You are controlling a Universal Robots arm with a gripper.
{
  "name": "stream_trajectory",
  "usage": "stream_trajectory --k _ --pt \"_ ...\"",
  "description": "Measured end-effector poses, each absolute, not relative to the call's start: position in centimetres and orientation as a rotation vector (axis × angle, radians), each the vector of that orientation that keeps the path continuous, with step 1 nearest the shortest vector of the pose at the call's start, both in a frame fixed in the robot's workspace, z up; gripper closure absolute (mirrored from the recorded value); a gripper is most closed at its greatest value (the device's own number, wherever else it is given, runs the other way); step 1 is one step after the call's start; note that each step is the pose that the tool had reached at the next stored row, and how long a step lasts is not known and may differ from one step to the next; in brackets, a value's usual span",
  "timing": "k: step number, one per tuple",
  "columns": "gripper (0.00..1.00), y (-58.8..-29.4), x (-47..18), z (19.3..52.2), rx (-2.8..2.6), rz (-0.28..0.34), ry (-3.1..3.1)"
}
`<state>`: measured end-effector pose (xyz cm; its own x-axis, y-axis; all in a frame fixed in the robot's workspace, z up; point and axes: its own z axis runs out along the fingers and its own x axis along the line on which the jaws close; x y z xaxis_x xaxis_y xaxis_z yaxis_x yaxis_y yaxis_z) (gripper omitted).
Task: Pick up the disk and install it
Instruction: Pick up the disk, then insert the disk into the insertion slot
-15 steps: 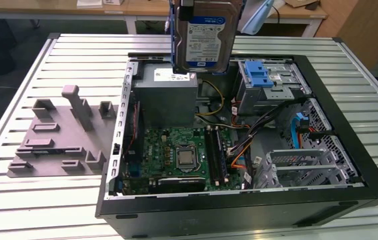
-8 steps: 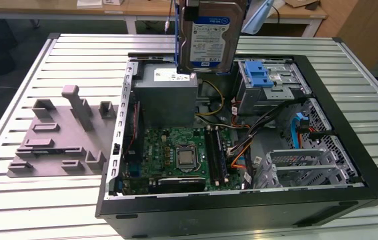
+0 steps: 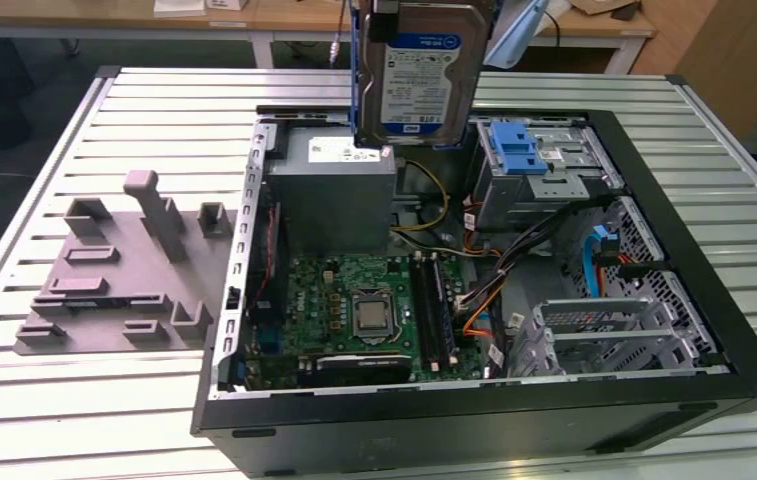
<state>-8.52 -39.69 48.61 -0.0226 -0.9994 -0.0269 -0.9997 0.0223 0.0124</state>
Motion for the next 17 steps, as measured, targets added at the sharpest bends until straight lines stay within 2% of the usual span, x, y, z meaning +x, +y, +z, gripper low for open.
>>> stream_trajectory --k 7,17 --pt "0.63 -41.6 -8.5 48.6 -2.189 0.043 2.238" --pt "0.63 -41.9 -8.5 48.5 -2.189 0.044 2.238"
